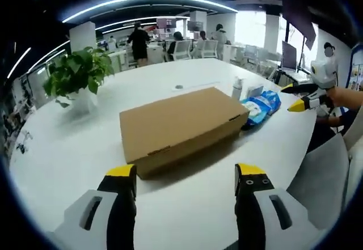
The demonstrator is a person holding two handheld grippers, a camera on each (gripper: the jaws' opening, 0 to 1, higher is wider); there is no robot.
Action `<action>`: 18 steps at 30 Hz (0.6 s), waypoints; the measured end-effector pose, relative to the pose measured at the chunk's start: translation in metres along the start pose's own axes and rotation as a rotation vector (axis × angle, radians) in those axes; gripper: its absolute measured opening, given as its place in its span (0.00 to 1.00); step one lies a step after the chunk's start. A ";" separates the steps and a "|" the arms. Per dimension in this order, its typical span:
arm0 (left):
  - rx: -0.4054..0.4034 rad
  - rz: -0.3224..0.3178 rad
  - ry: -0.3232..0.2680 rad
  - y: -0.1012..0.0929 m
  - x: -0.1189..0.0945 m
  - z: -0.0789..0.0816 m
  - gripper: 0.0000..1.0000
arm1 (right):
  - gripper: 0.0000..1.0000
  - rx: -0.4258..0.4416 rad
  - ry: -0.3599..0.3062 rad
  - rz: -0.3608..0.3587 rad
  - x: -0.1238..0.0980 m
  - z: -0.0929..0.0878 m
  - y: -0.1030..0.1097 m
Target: Operate the shoe box by opening the lid, removing the specified soft item, and placing it in the target area until the item is outside and the box remains undamaged.
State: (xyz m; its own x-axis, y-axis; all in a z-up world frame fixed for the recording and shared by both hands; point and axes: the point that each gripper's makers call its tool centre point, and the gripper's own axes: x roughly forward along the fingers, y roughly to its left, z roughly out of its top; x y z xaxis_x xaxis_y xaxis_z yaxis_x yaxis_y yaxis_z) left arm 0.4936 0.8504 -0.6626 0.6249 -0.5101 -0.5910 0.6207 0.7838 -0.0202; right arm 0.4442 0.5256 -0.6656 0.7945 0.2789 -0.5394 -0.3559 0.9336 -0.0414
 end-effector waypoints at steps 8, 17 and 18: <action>0.000 0.000 -0.064 -0.022 -0.012 0.007 0.79 | 0.73 0.027 0.004 -0.037 -0.025 -0.011 -0.003; 0.019 -0.013 -0.030 -0.038 -0.029 -0.004 0.92 | 0.83 0.043 -0.002 -0.052 -0.041 -0.015 0.000; 0.012 -0.012 -0.031 -0.039 -0.030 -0.005 0.92 | 0.84 0.045 -0.004 -0.054 -0.043 -0.015 0.000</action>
State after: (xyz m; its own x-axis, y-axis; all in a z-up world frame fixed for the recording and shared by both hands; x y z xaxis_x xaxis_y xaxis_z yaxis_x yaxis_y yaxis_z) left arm 0.4485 0.8373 -0.6478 0.6316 -0.5307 -0.5653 0.6341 0.7731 -0.0173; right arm 0.4023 0.5103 -0.6551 0.8139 0.2288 -0.5340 -0.2901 0.9565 -0.0323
